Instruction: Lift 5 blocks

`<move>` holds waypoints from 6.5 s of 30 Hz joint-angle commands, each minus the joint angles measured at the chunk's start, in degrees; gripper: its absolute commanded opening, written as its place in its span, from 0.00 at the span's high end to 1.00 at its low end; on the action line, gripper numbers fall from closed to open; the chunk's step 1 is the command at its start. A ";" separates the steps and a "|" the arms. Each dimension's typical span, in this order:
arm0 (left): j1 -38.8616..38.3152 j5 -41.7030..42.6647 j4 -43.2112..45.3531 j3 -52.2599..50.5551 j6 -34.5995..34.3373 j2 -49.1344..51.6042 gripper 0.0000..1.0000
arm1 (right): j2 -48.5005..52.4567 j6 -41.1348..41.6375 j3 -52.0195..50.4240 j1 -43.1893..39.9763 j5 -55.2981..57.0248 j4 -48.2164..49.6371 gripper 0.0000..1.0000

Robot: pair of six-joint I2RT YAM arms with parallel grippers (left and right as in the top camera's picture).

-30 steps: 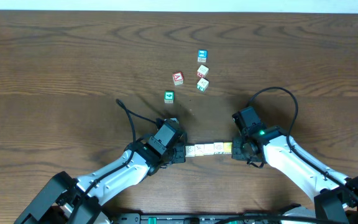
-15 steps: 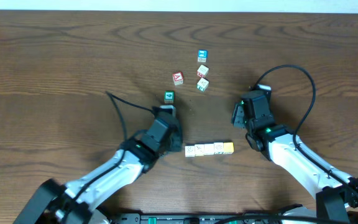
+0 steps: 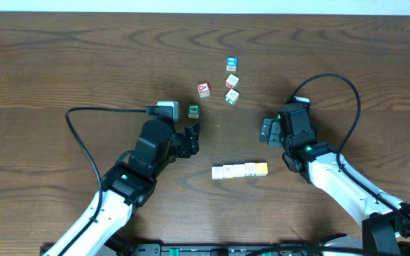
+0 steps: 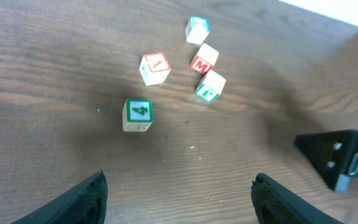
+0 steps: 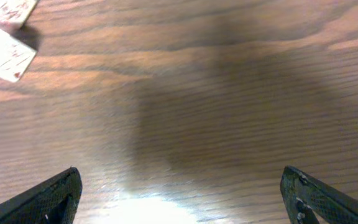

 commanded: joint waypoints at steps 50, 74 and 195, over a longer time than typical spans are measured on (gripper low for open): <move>24.41 -14.08 3.21 -32.92 17.62 -63.12 0.23 | -0.02 0.87 0.07 -0.76 -2.73 -0.57 0.01; 24.63 -13.57 -4.92 -32.89 17.97 -62.90 0.23 | -0.02 0.87 0.07 -0.76 -2.75 -0.57 0.01; 24.63 -13.57 -4.92 -32.89 17.97 -62.90 0.22 | -83.67 -25.11 -35.74 -10.25 -5.51 -0.70 0.01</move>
